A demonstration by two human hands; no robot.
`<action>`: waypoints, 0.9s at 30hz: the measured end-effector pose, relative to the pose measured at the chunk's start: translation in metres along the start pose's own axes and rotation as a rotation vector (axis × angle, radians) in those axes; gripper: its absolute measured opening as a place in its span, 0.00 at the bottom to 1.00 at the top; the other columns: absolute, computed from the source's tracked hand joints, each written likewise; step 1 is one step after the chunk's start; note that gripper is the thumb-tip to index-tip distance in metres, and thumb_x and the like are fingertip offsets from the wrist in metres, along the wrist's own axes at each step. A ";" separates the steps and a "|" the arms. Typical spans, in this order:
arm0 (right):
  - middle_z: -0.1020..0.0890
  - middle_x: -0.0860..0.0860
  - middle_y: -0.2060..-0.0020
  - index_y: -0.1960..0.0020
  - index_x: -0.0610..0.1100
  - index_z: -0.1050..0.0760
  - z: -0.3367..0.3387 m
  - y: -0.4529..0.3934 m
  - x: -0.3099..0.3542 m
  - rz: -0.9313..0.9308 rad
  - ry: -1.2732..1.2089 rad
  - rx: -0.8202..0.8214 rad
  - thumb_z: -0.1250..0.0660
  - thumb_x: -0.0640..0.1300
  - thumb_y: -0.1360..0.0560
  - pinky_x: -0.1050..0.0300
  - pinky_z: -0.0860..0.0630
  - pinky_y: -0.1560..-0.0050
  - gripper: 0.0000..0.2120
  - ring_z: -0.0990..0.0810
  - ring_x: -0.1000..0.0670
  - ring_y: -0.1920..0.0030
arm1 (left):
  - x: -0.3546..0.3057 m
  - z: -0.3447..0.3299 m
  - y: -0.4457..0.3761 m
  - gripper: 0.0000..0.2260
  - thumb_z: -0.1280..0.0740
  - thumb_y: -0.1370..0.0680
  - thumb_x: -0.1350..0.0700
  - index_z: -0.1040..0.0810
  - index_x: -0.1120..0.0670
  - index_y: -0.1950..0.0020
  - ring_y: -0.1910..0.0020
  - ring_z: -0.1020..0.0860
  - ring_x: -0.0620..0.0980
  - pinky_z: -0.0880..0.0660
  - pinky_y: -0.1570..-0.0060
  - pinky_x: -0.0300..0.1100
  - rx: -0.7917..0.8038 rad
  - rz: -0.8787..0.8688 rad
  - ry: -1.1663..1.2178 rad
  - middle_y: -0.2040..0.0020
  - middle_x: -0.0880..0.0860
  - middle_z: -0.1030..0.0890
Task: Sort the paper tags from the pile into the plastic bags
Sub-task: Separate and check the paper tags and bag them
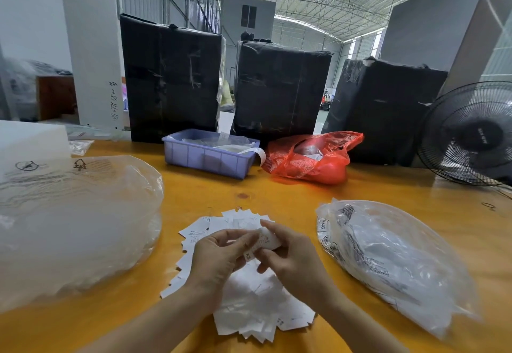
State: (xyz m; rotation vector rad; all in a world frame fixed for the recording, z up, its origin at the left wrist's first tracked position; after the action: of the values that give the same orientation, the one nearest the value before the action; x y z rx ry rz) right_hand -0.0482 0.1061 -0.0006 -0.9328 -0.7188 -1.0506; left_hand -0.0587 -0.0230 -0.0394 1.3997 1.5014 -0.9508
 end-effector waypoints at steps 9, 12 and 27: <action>0.20 0.44 0.56 0.30 0.39 0.32 0.014 -0.009 -0.021 -0.224 -0.219 0.029 0.39 0.35 0.21 0.57 0.21 0.54 0.19 0.22 0.55 0.66 | 0.003 0.000 -0.004 0.11 0.28 0.29 0.57 0.17 0.66 0.57 0.72 0.20 0.48 0.27 0.75 0.34 0.053 0.083 -0.076 0.64 0.61 0.17; 0.19 0.44 0.55 0.33 0.39 0.29 0.016 -0.009 -0.021 -0.229 -0.202 0.019 0.41 0.37 0.20 0.57 0.22 0.55 0.16 0.22 0.54 0.64 | 0.005 0.000 -0.005 0.11 0.28 0.29 0.57 0.16 0.65 0.58 0.73 0.21 0.48 0.27 0.75 0.34 0.065 0.082 -0.091 0.65 0.61 0.17; 0.18 0.42 0.57 0.38 0.40 0.25 0.014 -0.003 -0.003 -0.076 -0.167 -0.096 0.31 0.34 0.27 0.59 0.19 0.58 0.18 0.20 0.53 0.65 | 0.007 -0.003 0.001 0.09 0.28 0.30 0.58 0.16 0.64 0.55 0.64 0.18 0.49 0.21 0.67 0.36 0.011 0.164 0.149 0.59 0.59 0.16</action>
State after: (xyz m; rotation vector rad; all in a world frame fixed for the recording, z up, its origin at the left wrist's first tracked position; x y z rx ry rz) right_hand -0.0533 0.1193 0.0037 -1.0924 -0.8530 -1.0901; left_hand -0.0579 -0.0179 -0.0445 1.6045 1.4646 -0.7692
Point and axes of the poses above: each hand's wrist, its own y-axis away from the middle knuckle, its own z-axis out of the back of the hand, x = y × z, the point moved 7 cm from there along -y, towards the middle knuckle
